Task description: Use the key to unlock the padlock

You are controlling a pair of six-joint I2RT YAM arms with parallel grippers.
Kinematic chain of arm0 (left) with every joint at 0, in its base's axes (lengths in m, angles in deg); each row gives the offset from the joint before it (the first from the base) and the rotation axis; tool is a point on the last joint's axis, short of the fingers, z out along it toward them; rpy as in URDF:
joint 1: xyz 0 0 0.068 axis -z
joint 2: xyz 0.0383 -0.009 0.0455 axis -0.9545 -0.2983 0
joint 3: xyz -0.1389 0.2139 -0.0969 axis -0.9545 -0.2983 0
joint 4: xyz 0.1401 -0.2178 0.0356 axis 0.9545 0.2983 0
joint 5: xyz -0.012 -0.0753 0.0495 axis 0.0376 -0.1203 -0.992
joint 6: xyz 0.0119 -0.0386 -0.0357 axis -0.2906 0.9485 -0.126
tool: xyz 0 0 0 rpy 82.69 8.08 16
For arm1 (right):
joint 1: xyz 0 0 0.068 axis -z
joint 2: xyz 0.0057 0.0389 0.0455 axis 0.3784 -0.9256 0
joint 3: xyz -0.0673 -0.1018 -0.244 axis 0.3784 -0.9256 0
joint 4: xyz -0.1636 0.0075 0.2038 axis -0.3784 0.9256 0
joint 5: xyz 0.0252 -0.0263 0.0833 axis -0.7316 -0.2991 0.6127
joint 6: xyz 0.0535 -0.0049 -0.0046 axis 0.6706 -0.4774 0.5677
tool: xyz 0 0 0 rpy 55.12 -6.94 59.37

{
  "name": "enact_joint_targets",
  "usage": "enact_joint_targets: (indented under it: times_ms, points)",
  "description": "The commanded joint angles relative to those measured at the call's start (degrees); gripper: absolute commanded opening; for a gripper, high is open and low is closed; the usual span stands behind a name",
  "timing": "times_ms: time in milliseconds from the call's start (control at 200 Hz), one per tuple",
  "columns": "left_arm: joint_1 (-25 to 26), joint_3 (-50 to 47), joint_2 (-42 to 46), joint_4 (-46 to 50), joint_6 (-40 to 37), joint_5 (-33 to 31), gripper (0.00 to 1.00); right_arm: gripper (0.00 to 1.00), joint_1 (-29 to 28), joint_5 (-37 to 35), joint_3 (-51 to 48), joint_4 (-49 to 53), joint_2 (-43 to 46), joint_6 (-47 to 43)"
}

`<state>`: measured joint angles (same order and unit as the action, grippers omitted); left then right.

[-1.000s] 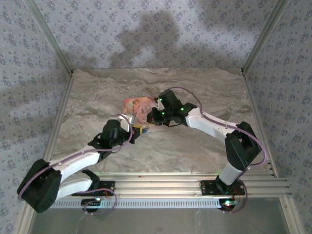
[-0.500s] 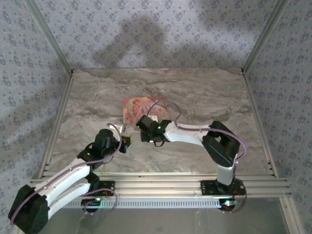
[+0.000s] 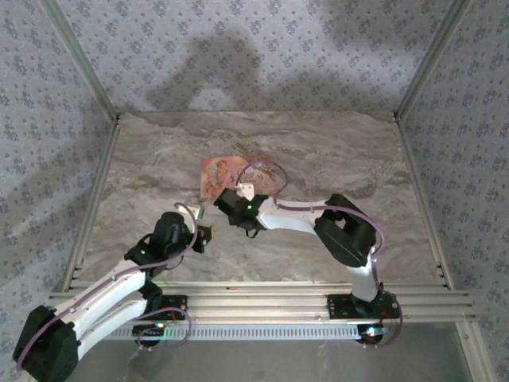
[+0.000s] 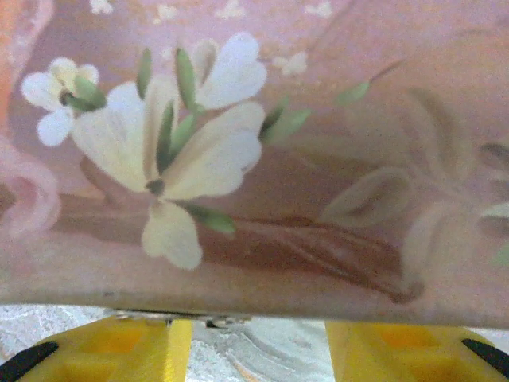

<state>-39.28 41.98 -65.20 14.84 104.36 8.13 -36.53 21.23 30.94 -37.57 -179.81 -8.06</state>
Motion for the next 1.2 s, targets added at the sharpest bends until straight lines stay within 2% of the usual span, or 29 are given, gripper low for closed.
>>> enact_joint_targets:
  times_ms: [0, 475, 709, 1194]
  points:
    - [-0.32, 0.75, 0.50, -0.11, -0.92, 1.38, 0.00, 0.48, -0.16, -4.26, 2.28, 0.20, -1.50, 0.34]
    - [-0.37, 0.84, 3.27, 2.76, -1.53, 1.31, 0.00, 0.51, -2.12, -4.87, 5.16, 1.03, -3.37, 0.90]
    - [-0.41, 0.96, 4.23, 3.57, -1.45, 1.14, 0.00, 0.51, 0.05, -4.22, 5.65, 0.60, -4.45, 1.07]
    - [-0.41, 1.18, 5.25, 4.28, -1.80, 1.23, 0.00, 0.43, 2.20, -3.75, 6.50, -1.46, -7.09, -0.84]
